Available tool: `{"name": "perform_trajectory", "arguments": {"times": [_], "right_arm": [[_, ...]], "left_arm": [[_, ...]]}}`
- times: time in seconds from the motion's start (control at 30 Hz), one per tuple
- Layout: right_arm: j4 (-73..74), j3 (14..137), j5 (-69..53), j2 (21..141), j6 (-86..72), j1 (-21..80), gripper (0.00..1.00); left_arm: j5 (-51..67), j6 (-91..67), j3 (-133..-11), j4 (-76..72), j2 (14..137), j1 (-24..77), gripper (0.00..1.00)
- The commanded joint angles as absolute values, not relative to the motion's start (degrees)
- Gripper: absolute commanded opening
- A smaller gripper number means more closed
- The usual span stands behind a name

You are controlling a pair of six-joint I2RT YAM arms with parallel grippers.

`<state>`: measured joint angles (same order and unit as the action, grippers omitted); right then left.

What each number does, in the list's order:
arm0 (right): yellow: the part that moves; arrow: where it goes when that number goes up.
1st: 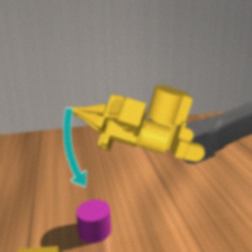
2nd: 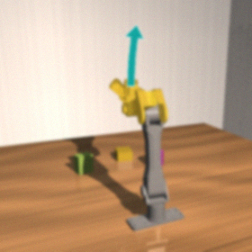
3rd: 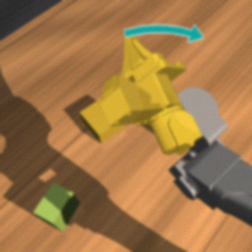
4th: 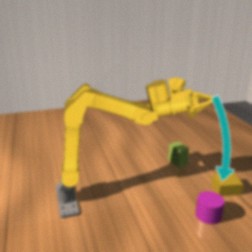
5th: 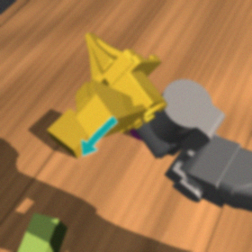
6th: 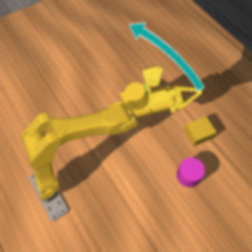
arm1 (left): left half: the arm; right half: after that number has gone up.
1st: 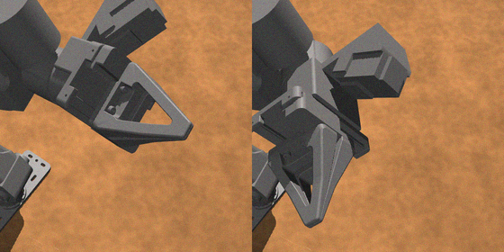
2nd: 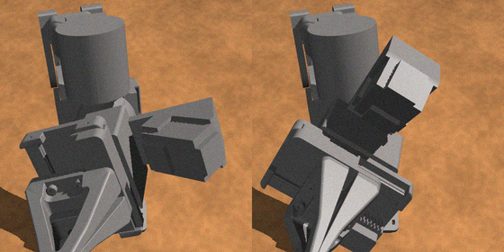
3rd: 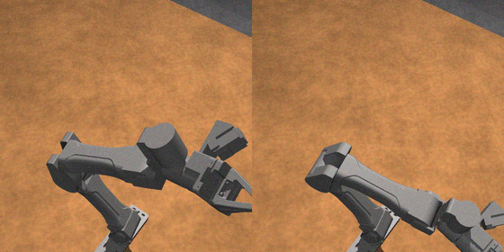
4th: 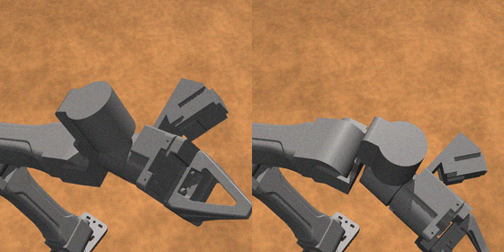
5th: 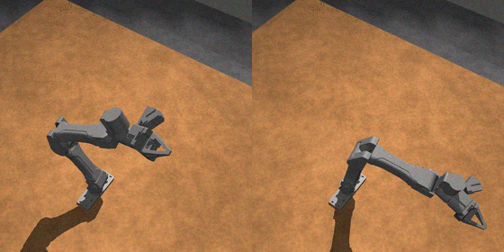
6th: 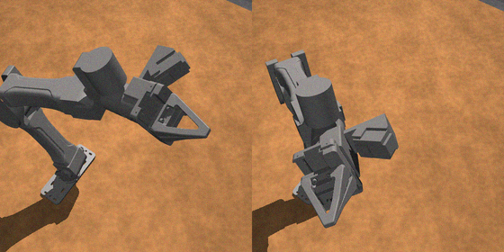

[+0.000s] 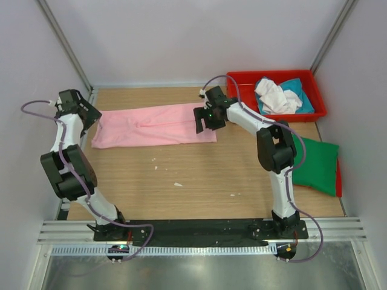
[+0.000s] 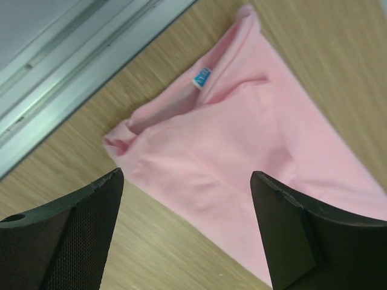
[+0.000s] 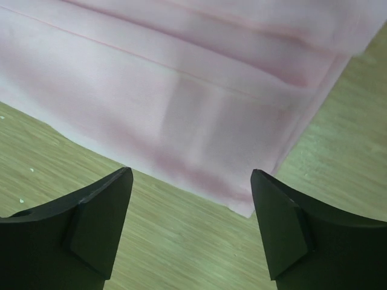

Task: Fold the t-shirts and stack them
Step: Fold the tshirt

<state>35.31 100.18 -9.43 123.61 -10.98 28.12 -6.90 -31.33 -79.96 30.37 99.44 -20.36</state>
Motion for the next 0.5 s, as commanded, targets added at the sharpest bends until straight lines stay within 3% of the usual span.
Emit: {"name": "perform_trajectory", "arguments": {"times": [0.0, 0.17, 0.33, 0.47], "right_arm": [[33.75, 106.95, -7.41, 117.25, -3.97, 31.01, 0.87], [24.28, 106.00, -1.23, 115.57, 9.18, 33.13, 1.00], [18.20, 106.44, -5.45, 121.89, 25.64, 33.05, 1.00], [18.63, 110.56, -7.20, 128.92, 29.27, 31.21, 1.00]], "left_arm": [[-2.29, -42.26, -79.81, 29.19, 95.63, -19.43, 0.87], [-0.88, -47.01, -78.05, 25.93, 94.92, -17.15, 0.88], [-1.84, -53.07, -80.59, 26.72, 98.87, -14.68, 0.87], [-5.53, -56.77, -81.82, 27.60, 101.07, -13.01, 0.87]]}}
